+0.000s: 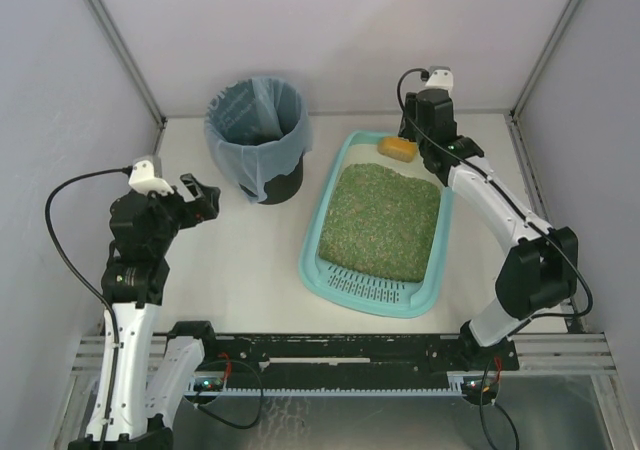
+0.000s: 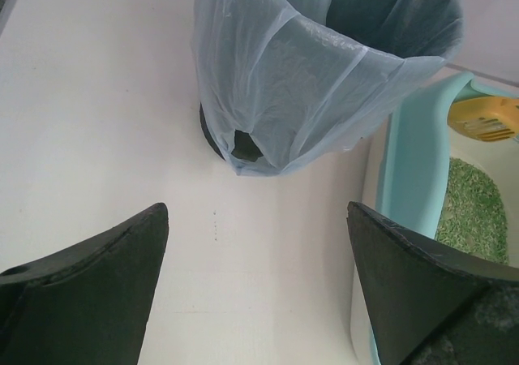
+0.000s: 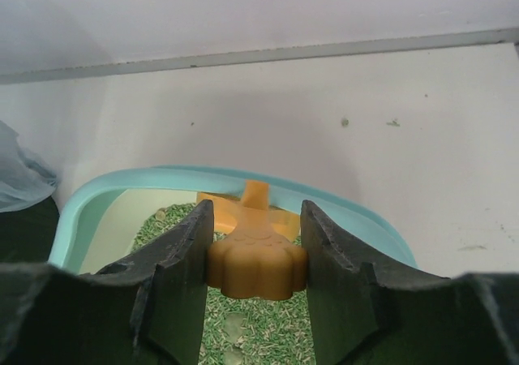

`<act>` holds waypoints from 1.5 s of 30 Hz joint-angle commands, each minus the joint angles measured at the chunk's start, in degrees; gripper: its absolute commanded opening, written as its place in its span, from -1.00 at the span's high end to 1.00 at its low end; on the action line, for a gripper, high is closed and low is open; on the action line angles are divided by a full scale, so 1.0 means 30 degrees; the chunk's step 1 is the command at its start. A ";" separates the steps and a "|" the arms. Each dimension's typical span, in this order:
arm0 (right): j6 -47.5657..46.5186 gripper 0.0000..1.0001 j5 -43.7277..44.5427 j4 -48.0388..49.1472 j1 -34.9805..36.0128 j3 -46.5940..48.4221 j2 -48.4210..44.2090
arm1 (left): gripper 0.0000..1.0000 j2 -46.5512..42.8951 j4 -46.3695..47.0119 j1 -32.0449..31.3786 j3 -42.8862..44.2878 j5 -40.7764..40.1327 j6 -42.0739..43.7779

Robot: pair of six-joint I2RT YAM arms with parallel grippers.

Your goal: Clean the litter box

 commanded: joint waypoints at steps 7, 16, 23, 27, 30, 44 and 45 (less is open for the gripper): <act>-0.2452 0.79 -0.2997 -0.1632 0.0426 0.0753 -0.3618 | -0.89 0.0142 0.2144 0.0584 -0.0652 0.1984 -0.0947; -0.4059 1.00 -0.8657 -0.4033 0.0755 -0.2230 -0.7543 | -0.89 0.0120 0.3535 -0.0656 -0.0687 0.2853 -0.0342; -0.6856 1.00 -1.2326 -0.3565 0.1539 -0.5639 -1.1506 | -0.79 0.0527 0.4315 -0.6913 -0.0300 0.0969 0.2673; -0.8755 1.00 -1.3899 -0.3068 0.2112 -0.7208 -1.3519 | -0.72 0.0303 0.7489 -0.8241 -0.1019 0.4982 0.4807; -0.9850 1.00 -1.4787 -0.2796 0.2342 -0.8095 -1.4690 | -0.66 0.0500 0.9356 -0.8549 -0.1126 0.9124 0.7482; -1.1870 1.00 -1.4245 -0.4493 0.4980 -0.7974 -1.7559 | -0.30 0.7981 0.4578 -1.2626 0.5082 1.5764 2.0953; -1.1982 1.00 -1.3825 -0.4760 0.5308 -0.7898 -1.7688 | -0.25 0.8608 0.4516 -1.2678 0.5689 1.6194 2.1098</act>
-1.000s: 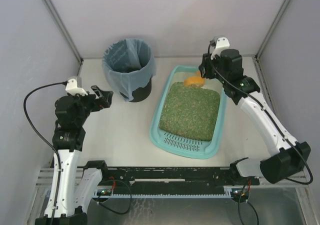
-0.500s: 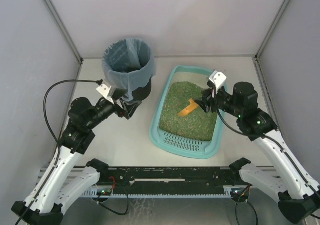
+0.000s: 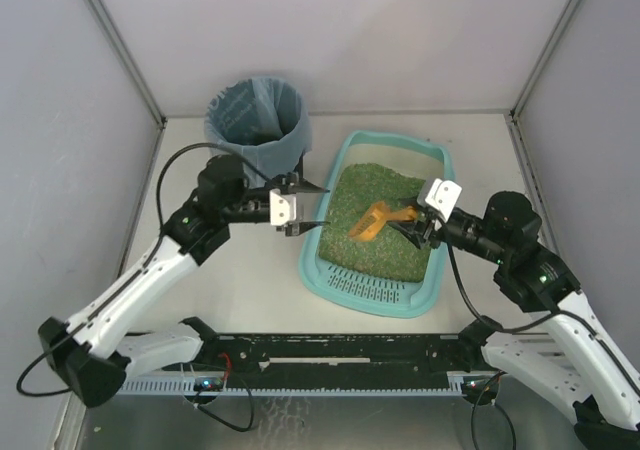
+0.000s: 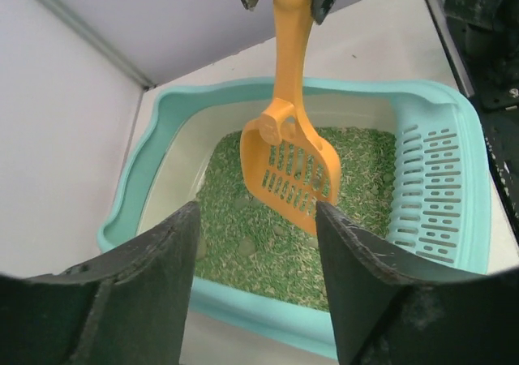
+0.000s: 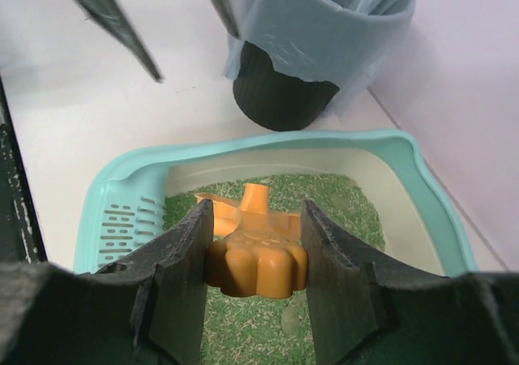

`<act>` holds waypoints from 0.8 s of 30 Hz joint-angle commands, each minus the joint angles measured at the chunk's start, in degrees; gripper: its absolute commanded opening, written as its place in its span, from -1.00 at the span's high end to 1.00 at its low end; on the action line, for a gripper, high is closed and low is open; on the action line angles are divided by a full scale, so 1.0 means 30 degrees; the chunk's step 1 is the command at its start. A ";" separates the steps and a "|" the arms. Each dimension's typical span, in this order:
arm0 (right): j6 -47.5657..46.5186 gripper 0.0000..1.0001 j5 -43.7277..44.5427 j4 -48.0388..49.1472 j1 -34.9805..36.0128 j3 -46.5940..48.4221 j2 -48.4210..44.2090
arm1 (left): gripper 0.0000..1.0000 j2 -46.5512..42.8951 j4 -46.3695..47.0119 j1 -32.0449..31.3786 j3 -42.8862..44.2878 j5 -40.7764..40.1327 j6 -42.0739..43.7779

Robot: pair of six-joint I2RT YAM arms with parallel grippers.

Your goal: Clean the litter box

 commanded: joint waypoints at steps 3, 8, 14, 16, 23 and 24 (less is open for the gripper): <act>-0.0988 1.00 0.2400 -0.1009 0.2232 0.0661 -0.0808 | -0.11 0.3409 -0.2265 -0.0633 0.4630 0.3418 0.4600; -0.1199 1.00 0.4573 -0.1642 0.3839 0.1098 -0.0897 | -0.01 0.5983 -0.7131 -0.1524 0.7712 0.3394 0.8157; -0.1328 1.00 0.5213 -0.1328 0.4543 0.1137 -0.1016 | 0.00 0.7573 -0.8017 -0.1591 0.8745 0.4415 0.8111; -0.1448 1.00 0.5527 -0.1294 0.4828 0.1213 -0.0932 | -0.01 0.8015 -0.8943 -0.1656 0.9299 0.4796 0.8440; -0.1556 1.00 0.5753 -0.1058 0.5599 0.1415 -0.0676 | -0.08 0.9243 -0.9794 -0.1911 1.0471 0.5336 0.8313; -0.1578 1.00 0.5832 -0.1060 0.5762 0.1461 -0.0597 | -0.09 0.9409 -0.9810 -0.1915 1.0641 0.5419 0.8165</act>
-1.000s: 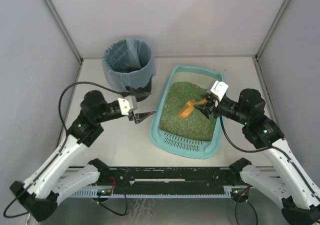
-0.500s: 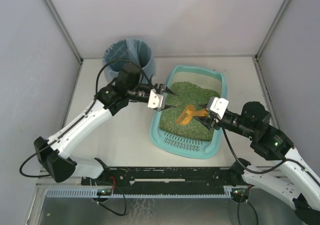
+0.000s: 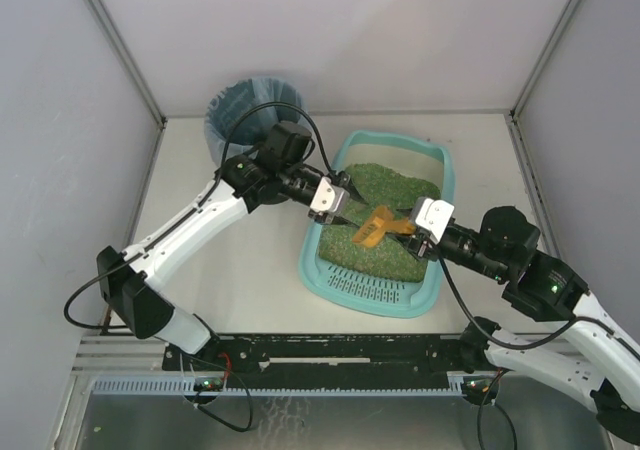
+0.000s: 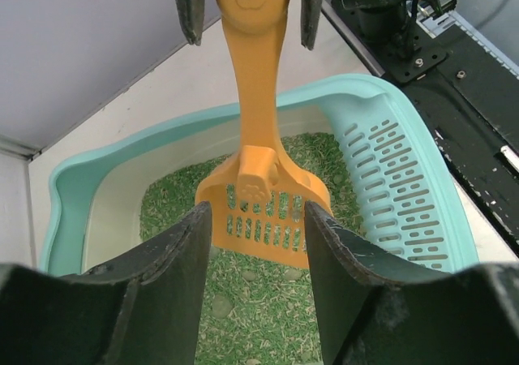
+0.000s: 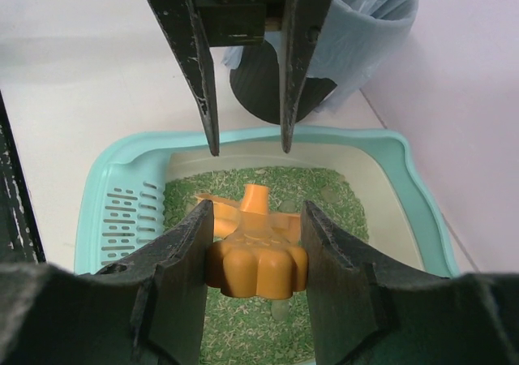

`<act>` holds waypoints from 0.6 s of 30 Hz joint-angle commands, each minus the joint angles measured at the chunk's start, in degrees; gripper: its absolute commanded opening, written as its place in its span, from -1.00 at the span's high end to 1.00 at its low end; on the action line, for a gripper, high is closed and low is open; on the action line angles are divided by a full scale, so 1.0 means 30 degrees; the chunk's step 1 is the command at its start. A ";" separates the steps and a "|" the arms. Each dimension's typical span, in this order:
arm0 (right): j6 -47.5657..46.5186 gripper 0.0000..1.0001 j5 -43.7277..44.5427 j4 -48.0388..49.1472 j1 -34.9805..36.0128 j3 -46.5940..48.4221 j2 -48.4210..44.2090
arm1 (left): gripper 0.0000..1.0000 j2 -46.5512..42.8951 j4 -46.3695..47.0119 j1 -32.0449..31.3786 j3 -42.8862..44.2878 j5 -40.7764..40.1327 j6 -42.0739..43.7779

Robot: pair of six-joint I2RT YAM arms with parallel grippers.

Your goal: Clean the litter box

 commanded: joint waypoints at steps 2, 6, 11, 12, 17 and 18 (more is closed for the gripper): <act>-0.0323 1.00 0.0772 0.0805 0.0964 0.1016 0.0328 | -0.10 0.0691 -0.0476 -0.0216 0.1864 0.1341 -0.0097; -0.0484 1.00 0.1429 0.0852 0.1743 0.1161 0.0587 | -0.11 0.1145 -0.0469 -0.0216 0.2207 0.1662 -0.0317; -0.0628 1.00 0.2097 0.1031 0.2204 0.1173 0.0643 | -0.08 0.1375 -0.0780 -0.0245 0.2190 0.1668 -0.0113; -0.0645 1.00 0.2156 0.1092 0.2246 0.1169 0.0600 | -0.08 0.1428 -0.0829 -0.0267 0.2199 0.1693 -0.0083; -0.0728 1.00 0.2293 0.1260 0.2386 0.1169 0.0411 | -0.07 0.1794 -0.1455 -0.0434 0.2388 0.1617 0.0335; -0.0727 1.00 0.2283 0.1290 0.2397 0.1169 0.0377 | -0.08 0.1846 -0.1507 -0.0463 0.2371 0.1610 0.0401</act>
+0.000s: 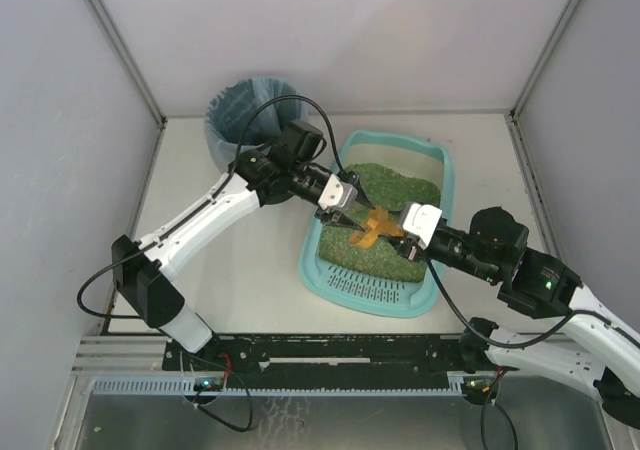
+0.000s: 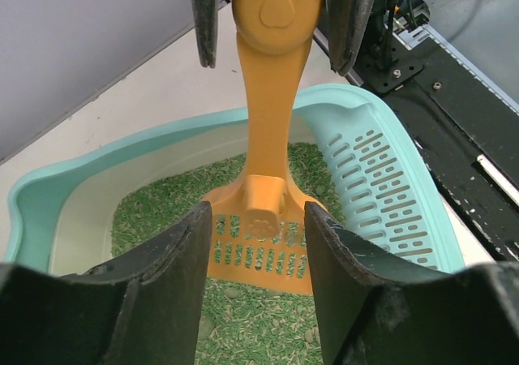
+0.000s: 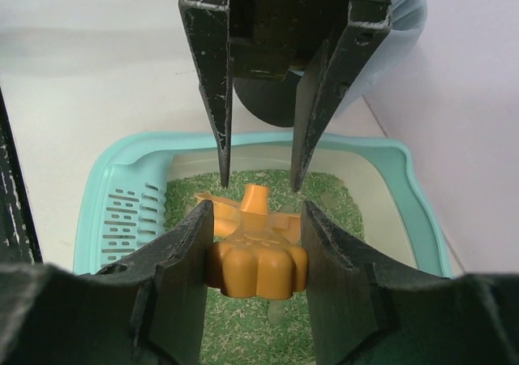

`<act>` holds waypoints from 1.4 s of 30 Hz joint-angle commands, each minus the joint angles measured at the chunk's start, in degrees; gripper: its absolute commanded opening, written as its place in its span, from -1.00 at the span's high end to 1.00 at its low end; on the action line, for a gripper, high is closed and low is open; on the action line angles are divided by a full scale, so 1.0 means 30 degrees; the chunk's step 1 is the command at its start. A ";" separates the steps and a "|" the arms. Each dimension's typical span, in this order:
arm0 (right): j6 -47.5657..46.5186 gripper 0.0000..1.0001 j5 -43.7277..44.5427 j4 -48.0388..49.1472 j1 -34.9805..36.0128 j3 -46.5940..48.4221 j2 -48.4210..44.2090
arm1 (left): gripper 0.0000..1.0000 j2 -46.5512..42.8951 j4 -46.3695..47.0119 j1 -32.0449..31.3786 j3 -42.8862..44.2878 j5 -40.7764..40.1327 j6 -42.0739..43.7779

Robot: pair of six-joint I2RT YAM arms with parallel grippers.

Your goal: Clean the litter box

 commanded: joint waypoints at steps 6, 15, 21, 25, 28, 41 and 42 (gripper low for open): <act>-0.0210 1.00 0.0365 0.1358 0.0397 0.0797 -0.0329 | -0.04 0.0455 -0.0591 -0.0435 0.1139 0.0518 0.0471; -0.0166 1.00 0.0506 0.1236 0.0521 0.0807 -0.0214 | 0.16 0.0572 -0.0591 -0.0539 0.1318 0.0362 0.0323; -0.0166 1.00 0.0733 0.1098 0.0565 0.0819 -0.0022 | 0.35 0.0516 -0.0618 -0.0540 0.1428 0.0287 0.0308; -0.0137 1.00 0.0961 0.0985 0.0561 0.0807 0.0156 | 0.78 0.0385 -0.0649 -0.0543 0.1485 0.0061 0.0350; 0.0080 0.77 0.1326 0.1027 0.0581 0.0804 0.0194 | 0.99 0.0215 -0.0684 -0.0540 0.1446 -0.0621 0.0630; 0.7029 -0.65 1.1940 0.5525 0.0575 0.0746 -0.0116 | 1.00 -0.2917 1.4379 -0.0562 -0.5666 -0.6167 -0.8827; 0.7640 -0.66 1.2716 0.5731 0.0582 0.0724 -0.0250 | 0.99 -0.3150 1.5365 -0.0605 -0.6152 -0.6464 -0.9481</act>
